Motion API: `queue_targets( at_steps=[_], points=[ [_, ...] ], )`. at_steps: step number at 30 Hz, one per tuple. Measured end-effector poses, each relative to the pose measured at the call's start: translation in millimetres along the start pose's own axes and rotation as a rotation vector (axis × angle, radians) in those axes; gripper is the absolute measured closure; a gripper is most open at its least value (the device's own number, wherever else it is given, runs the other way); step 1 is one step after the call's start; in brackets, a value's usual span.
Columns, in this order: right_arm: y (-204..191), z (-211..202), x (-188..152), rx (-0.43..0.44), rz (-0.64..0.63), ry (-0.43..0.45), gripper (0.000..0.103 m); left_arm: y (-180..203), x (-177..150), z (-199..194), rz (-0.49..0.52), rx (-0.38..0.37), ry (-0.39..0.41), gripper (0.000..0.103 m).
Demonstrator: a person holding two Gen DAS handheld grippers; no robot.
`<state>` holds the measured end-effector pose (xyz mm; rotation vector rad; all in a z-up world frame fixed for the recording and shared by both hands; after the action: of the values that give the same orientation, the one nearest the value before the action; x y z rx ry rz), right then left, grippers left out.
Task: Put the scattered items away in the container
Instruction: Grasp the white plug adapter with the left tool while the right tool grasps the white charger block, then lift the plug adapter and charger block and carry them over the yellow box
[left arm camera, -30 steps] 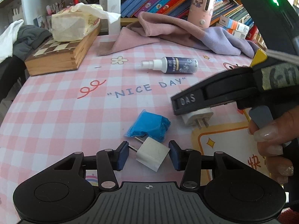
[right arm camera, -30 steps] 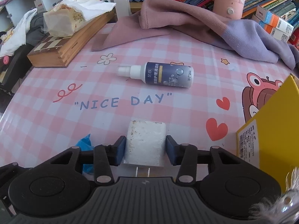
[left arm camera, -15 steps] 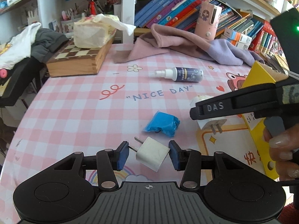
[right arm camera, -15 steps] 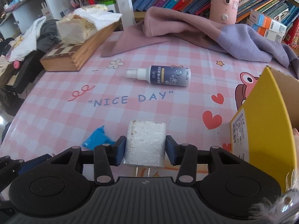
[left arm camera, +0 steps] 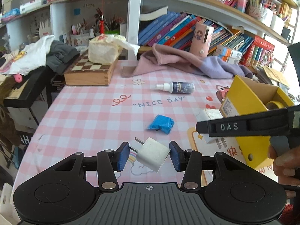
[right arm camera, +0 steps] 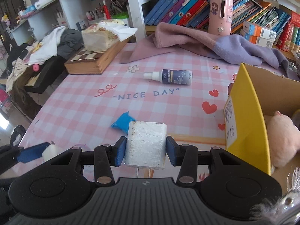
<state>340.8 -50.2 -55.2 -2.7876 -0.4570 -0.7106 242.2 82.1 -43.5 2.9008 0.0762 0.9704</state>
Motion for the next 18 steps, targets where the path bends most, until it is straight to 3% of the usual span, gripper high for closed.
queue_targets(
  at_steps=[11,18],
  points=[
    [-7.8,-54.9,-59.5,0.004,0.012,0.02,0.06,-2.7,-33.4,-53.4,0.003,-0.029,0.056,0.058],
    [-32.4,-82.7,-96.3,0.006,-0.013,0.061,0.06,-4.5,-64.6,-85.6,0.019,-0.032,0.085,0.058]
  ],
)
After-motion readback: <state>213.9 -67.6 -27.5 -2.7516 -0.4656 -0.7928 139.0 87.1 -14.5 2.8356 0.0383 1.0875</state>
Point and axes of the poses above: each gripper's, at about its wrist camera, not at the fingertips, and z roughly the way its jaws point, y to its right, x to its top, the point moved 3 cm from there along z, roughly the way its jaws point, and after that the axes turned 10 degrees about -y, right-handed, at the moved point
